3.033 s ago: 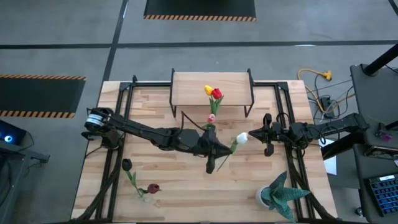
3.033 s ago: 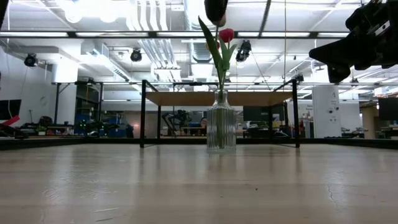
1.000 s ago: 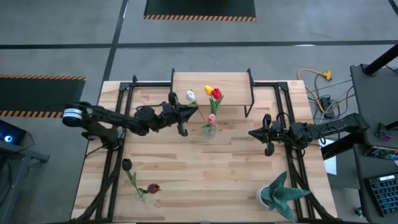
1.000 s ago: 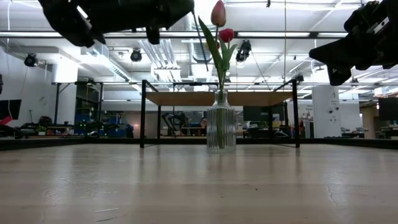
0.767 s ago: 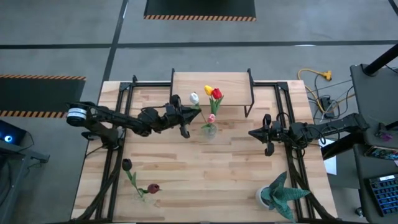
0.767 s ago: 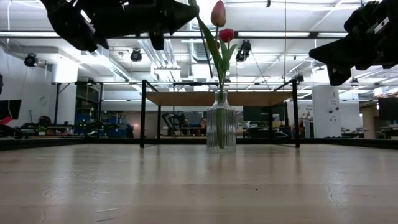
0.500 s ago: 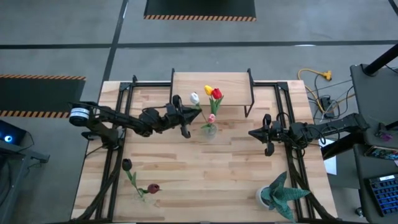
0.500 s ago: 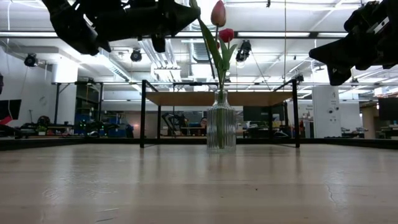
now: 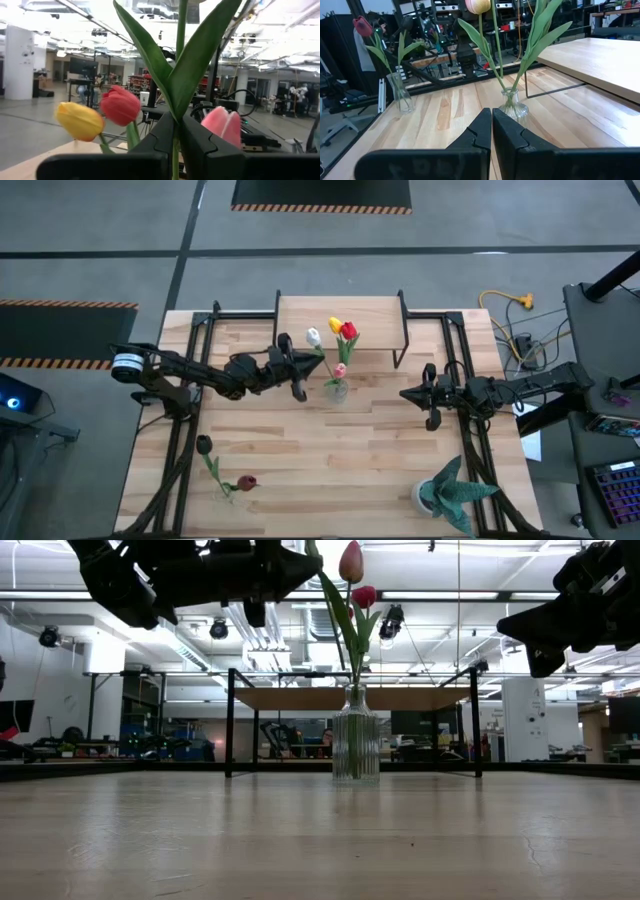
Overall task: Pick and place flowers into a vace then onto a shelf
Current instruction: Put the black tulip into the bottom transparent vase
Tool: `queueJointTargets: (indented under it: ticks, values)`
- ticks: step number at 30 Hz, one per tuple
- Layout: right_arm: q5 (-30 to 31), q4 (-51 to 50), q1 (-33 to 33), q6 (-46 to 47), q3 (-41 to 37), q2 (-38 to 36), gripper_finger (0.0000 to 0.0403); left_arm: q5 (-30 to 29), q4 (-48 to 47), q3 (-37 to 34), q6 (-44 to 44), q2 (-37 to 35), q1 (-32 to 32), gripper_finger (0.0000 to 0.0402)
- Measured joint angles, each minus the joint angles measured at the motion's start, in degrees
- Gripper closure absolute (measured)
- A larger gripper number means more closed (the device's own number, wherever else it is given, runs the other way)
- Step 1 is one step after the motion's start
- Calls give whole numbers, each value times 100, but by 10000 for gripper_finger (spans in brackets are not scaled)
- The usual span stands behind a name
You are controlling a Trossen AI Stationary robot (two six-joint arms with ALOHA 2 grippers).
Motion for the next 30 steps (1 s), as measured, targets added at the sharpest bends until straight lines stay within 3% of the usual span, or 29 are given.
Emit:
queueJointTargets:
  ticks: [11, 15, 20, 30]
  values:
    - [1, -2, 0, -2, 0, 0, 394, -28, -5, 18, -115, 0, 17, 396]
    - [2, -2, 0, -2, 0, 0, 394, -25, -31, 337, 173, -3, 18, 396]
    - [1, -2, 0, 0, 0, -4, 394, -20, -715, 551, 371, 0, 59, 396]
    - [0, -2, 0, -2, 0, -2, 394, -14, -700, 320, 158, 29, 61, 396]
